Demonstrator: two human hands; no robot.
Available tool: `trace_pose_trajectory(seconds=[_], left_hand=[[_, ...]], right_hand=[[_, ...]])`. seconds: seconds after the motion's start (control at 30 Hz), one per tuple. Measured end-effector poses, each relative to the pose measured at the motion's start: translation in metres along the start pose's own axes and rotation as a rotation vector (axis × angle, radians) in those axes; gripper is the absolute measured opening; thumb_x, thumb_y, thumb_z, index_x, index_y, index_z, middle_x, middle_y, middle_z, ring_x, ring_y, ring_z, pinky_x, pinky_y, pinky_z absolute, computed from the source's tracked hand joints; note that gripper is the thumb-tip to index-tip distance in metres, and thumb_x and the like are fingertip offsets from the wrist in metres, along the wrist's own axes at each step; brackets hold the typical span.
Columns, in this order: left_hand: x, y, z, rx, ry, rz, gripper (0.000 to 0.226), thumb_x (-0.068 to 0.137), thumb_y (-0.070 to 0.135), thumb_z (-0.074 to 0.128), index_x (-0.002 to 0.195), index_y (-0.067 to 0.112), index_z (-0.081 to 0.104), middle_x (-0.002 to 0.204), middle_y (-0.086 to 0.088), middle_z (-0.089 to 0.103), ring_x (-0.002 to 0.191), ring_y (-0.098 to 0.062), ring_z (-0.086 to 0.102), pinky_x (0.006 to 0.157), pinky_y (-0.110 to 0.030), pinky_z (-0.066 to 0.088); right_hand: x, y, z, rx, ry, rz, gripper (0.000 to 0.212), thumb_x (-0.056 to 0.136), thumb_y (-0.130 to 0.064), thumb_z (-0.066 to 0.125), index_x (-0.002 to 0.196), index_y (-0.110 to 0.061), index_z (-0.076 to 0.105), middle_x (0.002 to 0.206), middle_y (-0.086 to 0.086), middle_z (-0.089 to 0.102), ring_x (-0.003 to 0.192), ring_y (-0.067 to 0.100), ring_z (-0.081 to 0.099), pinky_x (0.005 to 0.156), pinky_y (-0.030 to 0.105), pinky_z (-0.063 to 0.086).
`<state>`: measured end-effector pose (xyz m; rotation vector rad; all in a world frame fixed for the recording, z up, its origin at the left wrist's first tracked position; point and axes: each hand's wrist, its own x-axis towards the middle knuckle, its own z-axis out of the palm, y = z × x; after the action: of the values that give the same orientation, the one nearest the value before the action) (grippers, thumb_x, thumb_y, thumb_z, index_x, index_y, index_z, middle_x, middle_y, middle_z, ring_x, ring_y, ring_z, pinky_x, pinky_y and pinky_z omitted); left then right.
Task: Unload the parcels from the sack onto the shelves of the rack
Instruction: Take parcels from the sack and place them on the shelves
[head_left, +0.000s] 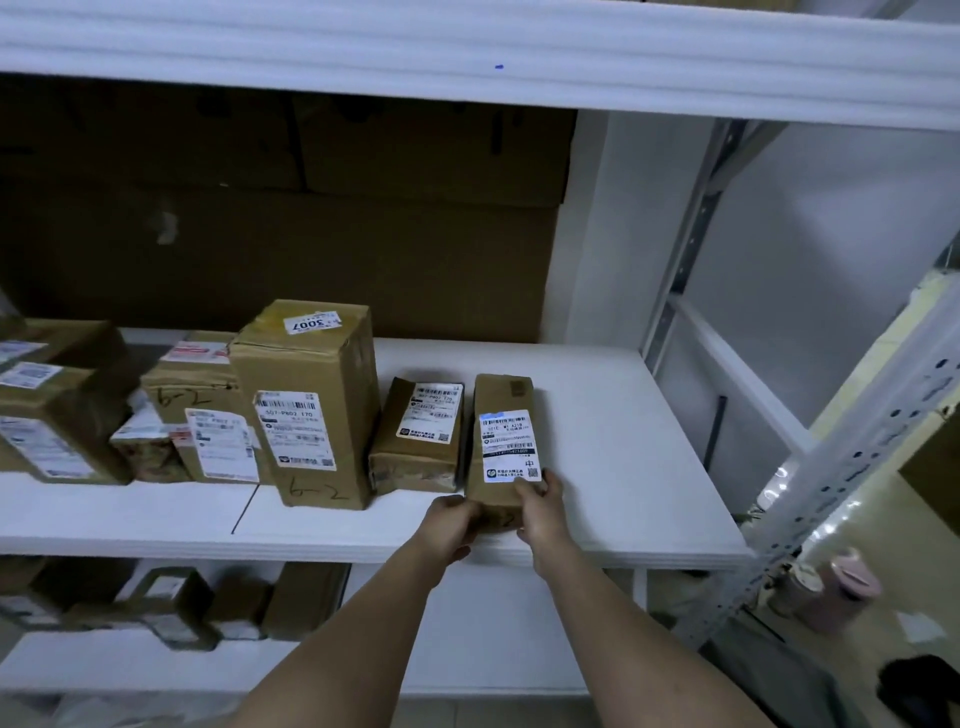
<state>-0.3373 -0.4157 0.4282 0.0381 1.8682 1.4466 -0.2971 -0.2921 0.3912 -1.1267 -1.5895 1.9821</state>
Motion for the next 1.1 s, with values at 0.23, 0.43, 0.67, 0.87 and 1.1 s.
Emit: trace_pose_trajectory(seconds=[0.23, 0.43, 0.67, 0.87, 1.1], left_hand=[[0.016, -0.001, -0.012, 0.080, 0.048, -0.026, 0.013, 0.095, 0.010, 0.039, 0.092, 0.014, 0.052, 0.080, -0.008, 0.045, 0.070, -0.021, 0.041, 0.058, -0.025, 0.031], [0.026, 0.003, -0.016, 0.093, 0.104, 0.007, 0.033, 0.094, 0.008, 0.041, 0.126, 0.012, 0.044, 0.091, -0.012, 0.056, 0.076, -0.022, 0.051, 0.062, -0.027, 0.040], [0.031, 0.007, -0.018, 0.087, 0.122, 0.020, 0.029, 0.091, 0.011, 0.047, 0.120, 0.010, 0.048, 0.126, -0.028, 0.054, 0.089, -0.031, 0.054, 0.074, -0.034, 0.044], [0.032, 0.010, -0.020, 0.065, 0.134, 0.017, 0.016, 0.093, 0.009, 0.046, 0.108, 0.014, 0.042, 0.077, -0.007, 0.049, 0.065, -0.019, 0.047, 0.055, -0.025, 0.036], [0.030, 0.009, -0.023, 0.059, 0.133, 0.031, 0.014, 0.096, 0.009, 0.042, 0.109, 0.015, 0.041, 0.080, -0.005, 0.049, 0.066, -0.017, 0.049, 0.055, -0.023, 0.039]], right_hand=[[0.017, 0.000, 0.010, -0.042, 0.037, -0.009, 0.045, 0.095, -0.018, 0.055, 0.136, -0.023, 0.041, 0.111, 0.002, 0.062, 0.106, 0.027, 0.061, 0.090, 0.042, 0.051], [0.031, 0.001, 0.015, -0.045, 0.052, -0.027, 0.043, 0.094, -0.018, 0.057, 0.135, -0.022, 0.045, 0.117, 0.006, 0.065, 0.107, 0.030, 0.062, 0.094, 0.046, 0.051], [0.037, -0.006, 0.020, -0.050, 0.056, -0.050, 0.040, 0.094, -0.017, 0.058, 0.132, -0.022, 0.047, 0.115, 0.005, 0.063, 0.106, 0.030, 0.062, 0.094, 0.051, 0.052], [0.045, -0.008, 0.025, -0.045, 0.067, -0.053, 0.043, 0.094, -0.016, 0.058, 0.135, -0.019, 0.046, 0.120, 0.009, 0.063, 0.108, 0.031, 0.061, 0.093, 0.053, 0.051], [0.048, -0.015, 0.026, -0.077, 0.060, -0.051, 0.045, 0.096, -0.016, 0.056, 0.139, -0.016, 0.043, 0.118, 0.008, 0.060, 0.106, 0.030, 0.060, 0.091, 0.046, 0.052]])
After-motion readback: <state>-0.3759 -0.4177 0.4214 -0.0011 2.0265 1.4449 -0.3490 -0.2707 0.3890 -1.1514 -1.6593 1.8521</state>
